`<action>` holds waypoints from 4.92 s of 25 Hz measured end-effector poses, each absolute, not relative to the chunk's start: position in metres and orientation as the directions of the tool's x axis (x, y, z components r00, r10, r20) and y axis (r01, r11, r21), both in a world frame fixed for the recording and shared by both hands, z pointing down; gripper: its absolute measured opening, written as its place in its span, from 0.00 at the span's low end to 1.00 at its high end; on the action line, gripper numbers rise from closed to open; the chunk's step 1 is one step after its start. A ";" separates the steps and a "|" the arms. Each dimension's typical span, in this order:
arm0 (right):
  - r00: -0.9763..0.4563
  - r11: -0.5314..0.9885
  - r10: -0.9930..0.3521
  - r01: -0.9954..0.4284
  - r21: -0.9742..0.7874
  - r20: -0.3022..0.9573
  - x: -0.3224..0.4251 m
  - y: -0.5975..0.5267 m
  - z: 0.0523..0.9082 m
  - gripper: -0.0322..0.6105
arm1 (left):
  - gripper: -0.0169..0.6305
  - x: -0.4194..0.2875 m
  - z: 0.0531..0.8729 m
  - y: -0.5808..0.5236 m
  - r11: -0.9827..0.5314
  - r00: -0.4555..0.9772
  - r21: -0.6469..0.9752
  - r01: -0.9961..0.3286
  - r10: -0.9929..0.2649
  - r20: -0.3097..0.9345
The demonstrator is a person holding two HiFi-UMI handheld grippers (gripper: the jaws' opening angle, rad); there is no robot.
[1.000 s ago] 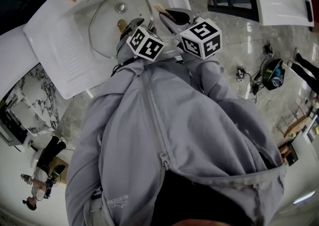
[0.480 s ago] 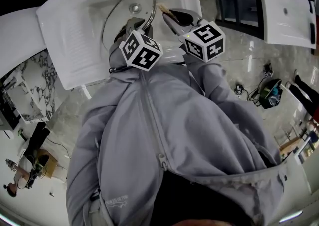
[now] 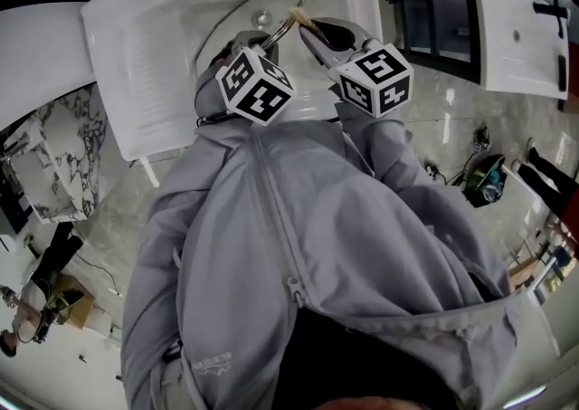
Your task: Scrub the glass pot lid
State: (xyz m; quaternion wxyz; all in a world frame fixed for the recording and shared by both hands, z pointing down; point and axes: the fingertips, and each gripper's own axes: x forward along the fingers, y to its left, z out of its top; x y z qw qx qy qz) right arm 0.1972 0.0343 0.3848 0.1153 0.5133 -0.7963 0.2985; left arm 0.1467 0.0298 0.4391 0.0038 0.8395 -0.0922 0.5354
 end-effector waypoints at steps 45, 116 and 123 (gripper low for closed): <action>-0.559 0.615 -0.602 -0.780 -0.116 0.571 -0.084 -0.064 0.343 0.11 | 0.05 -0.225 0.394 -0.101 -0.137 0.834 0.936 -0.324 -0.508 0.214; -0.429 0.895 -0.132 0.336 0.293 0.894 -0.244 -0.026 0.441 0.11 | 0.05 -0.282 0.447 -0.100 0.029 0.732 0.996 -0.084 -0.677 0.081; -0.417 0.959 -0.161 0.149 0.241 0.895 -0.241 -0.103 0.449 0.11 | 0.06 -0.281 0.447 -0.098 0.041 0.732 0.995 -0.089 -0.675 0.093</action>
